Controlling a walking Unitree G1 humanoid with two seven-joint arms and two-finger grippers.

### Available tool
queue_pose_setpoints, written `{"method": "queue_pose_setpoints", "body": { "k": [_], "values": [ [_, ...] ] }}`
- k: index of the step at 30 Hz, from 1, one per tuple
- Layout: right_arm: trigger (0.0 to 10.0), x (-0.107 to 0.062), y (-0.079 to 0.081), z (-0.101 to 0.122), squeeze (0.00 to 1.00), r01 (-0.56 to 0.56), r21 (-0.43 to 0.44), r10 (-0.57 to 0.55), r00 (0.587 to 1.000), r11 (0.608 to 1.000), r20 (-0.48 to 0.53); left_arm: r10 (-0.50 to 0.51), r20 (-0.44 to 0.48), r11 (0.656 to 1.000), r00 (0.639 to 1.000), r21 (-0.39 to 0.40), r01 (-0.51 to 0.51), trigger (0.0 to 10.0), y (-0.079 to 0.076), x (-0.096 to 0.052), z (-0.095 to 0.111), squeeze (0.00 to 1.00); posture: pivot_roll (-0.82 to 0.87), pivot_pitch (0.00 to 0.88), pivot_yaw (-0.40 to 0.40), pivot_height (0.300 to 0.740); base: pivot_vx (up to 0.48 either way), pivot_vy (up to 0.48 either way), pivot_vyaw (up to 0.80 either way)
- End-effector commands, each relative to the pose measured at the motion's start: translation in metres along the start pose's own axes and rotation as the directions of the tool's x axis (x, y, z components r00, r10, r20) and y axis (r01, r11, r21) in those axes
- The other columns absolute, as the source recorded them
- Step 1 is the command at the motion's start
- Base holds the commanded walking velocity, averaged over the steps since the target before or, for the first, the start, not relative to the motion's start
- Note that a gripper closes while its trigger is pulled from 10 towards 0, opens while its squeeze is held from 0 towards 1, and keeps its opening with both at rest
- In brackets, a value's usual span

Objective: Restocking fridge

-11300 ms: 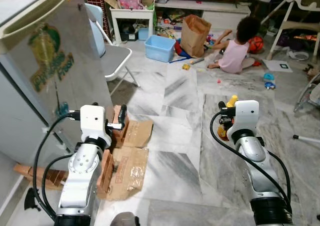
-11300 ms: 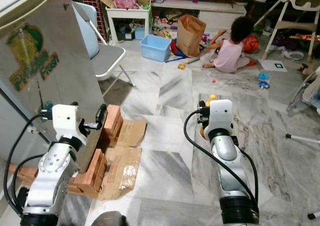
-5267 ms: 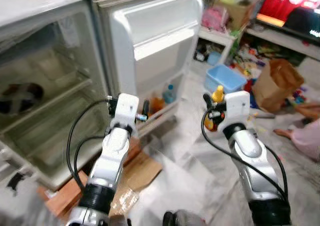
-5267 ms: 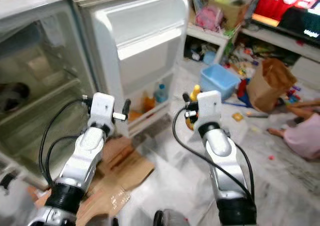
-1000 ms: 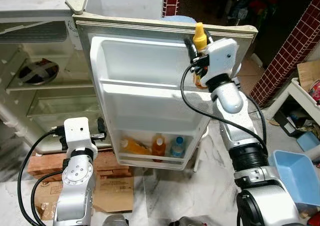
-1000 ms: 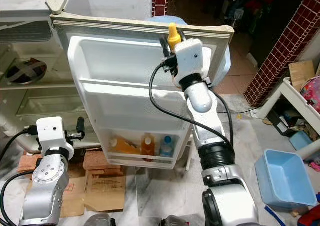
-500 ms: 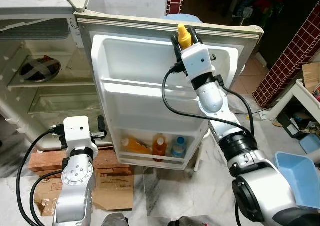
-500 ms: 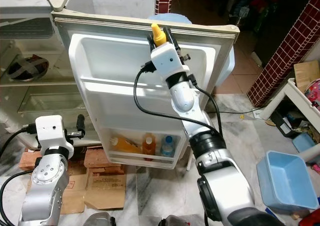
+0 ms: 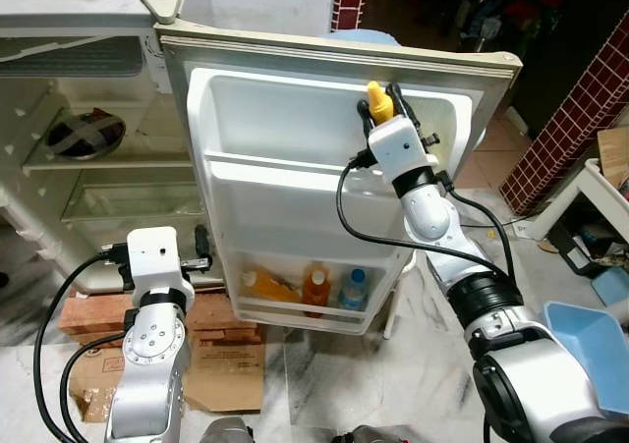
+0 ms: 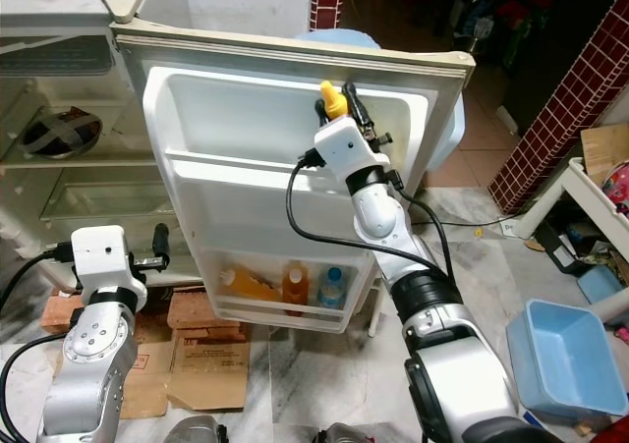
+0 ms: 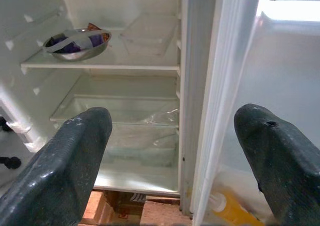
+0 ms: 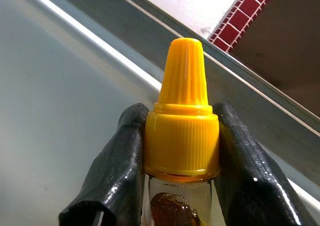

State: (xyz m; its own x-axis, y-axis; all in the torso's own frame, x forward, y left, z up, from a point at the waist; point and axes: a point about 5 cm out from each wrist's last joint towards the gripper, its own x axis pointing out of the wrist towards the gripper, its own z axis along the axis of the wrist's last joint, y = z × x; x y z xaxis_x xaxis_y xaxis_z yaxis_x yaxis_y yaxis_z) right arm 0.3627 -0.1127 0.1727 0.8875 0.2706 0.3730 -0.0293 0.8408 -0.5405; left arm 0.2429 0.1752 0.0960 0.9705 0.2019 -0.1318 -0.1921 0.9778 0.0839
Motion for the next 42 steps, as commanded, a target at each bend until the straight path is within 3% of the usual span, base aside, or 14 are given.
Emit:
{"method": "queue_pose_setpoints", "body": {
  "k": [1, 9, 10, 12, 13, 14, 15, 33, 37, 38, 39, 40, 42],
  "values": [
    [10.0, -0.008, -0.007, -0.017, 0.0, 0.03, -0.026, -0.033, 0.995, 0.999, -0.096, -0.003, 0.0, 1.0, 1.0, 0.001, 0.003, 10.0, 0.0, 0.0, 0.001, 0.0, 0.08, 0.0, -0.049, 0.74, 0.0, 0.0, 0.0],
    [10.0, -0.007, -0.002, -0.023, 0.0, -0.015, -0.029, 0.01, 0.988, 0.999, -0.155, 0.003, 0.0, 1.0, 1.0, -0.002, -0.003, 10.0, 0.0, 0.001, 0.002, 0.0, 0.08, 0.0, -0.051, 0.74, 0.0, 0.0, 0.0],
    [10.0, -0.007, -0.001, -0.024, 0.26, -0.02, -0.025, 0.015, 0.987, 1.0, -0.159, 0.004, 0.0, 1.0, 1.0, -0.002, -0.004, 10.0, 0.0, 0.002, 0.002, 0.0, 0.08, 0.0, -0.051, 0.74, 0.0, 0.0, 0.0],
    [10.0, -0.007, 0.0, -0.024, 0.26, -0.021, -0.022, 0.017, 0.987, 1.0, -0.162, 0.004, 0.0, 1.0, 1.0, -0.002, -0.004, 10.0, 0.0, 0.002, 0.002, 0.0, 0.08, 0.0, -0.051, 0.74, 0.0, 0.0, 0.0],
    [10.0, -0.008, 0.001, -0.025, 0.93, -0.026, -0.013, 0.023, 0.986, 1.0, -0.165, 0.004, 0.0, 1.0, 1.0, -0.003, -0.004, 10.0, 0.0, 0.002, 0.002, 0.0, 0.08, 0.0, -0.052, 0.74, 0.0, 0.0, 0.0],
    [10.0, -0.009, 0.001, -0.025, 0.93, -0.028, -0.008, 0.027, 0.985, 1.0, -0.168, 0.004, 0.0, 1.0, 1.0, -0.003, -0.004, 10.0, 0.0, 0.002, 0.002, 0.0, 0.08, 0.0, -0.052, 0.74, 0.0, 0.0, 0.0],
    [10.0, -0.01, 0.001, -0.025, 1.0, -0.025, 0.001, 0.025, 0.986, 1.0, -0.167, 0.005, -0.001, 1.0, 1.0, -0.004, -0.005, 10.0, 0.0, 0.002, 0.002, 0.0, 0.08, 0.0, -0.052, 0.74, 0.0, 0.0, 0.0],
    [10.0, -0.003, 0.001, -0.016, 1.0, -0.015, 0.086, 0.026, 0.991, 0.996, -0.134, 0.009, -0.002, 1.0, 1.0, -0.011, -0.009, 10.0, -0.001, 0.003, 0.001, 0.0, 0.08, 0.0, -0.056, 0.74, 0.0, 0.0, 0.0],
    [10.0, 0.001, 0.0, -0.01, 1.0, -0.011, 0.181, 0.031, 0.994, 0.984, -0.109, 0.01, -0.003, 1.0, 1.0, -0.013, -0.01, 10.0, -0.001, 0.002, 0.001, 0.0, 0.08, 0.0, -0.058, 0.74, 0.0, 0.0, 0.0],
    [10.0, 0.004, 0.003, -0.003, 1.0, -0.056, 0.267, 0.078, 0.995, 0.962, -0.07, 0.01, -0.004, 1.0, 1.0, -0.013, -0.01, 10.0, 0.0, 0.002, 0.001, 0.0, 0.08, 0.0, -0.057, 0.74, 0.0, 0.0, 0.0],
    [10.0, 0.004, 0.003, -0.003, 1.0, -0.056, 0.267, 0.078, 0.995, 0.962, -0.07, 0.01, -0.004, 1.0, 1.0, -0.013, -0.01, 10.0, 0.0, 0.002, 0.001, 0.0, 0.08, 0.0, -0.057, 0.74, 0.0, 0.0, 0.0],
    [10.0, 0.007, 0.006, 0.007, 1.0, -0.122, 0.333, 0.133, 0.991, 0.935, -0.01, 0.01, -0.006, 1.0, 1.0, -0.014, -0.01, 10.0, 0.0, 0.002, 0.001, 0.0, 0.08, 0.0, -0.056, 0.74, 0.0, 0.0, 0.0],
    [10.0, 0.01, 0.007, 0.015, 1.0, -0.178, 0.368, 0.176, 0.984, 0.913, 0.04, 0.01, -0.007, 1.0, 1.0, -0.014, -0.01, 10.0, 0.0, 0.003, 0.001, 0.0, 0.08, 0.0, -0.056, 0.74, 0.0, 0.0, 0.0]
  ]
}}
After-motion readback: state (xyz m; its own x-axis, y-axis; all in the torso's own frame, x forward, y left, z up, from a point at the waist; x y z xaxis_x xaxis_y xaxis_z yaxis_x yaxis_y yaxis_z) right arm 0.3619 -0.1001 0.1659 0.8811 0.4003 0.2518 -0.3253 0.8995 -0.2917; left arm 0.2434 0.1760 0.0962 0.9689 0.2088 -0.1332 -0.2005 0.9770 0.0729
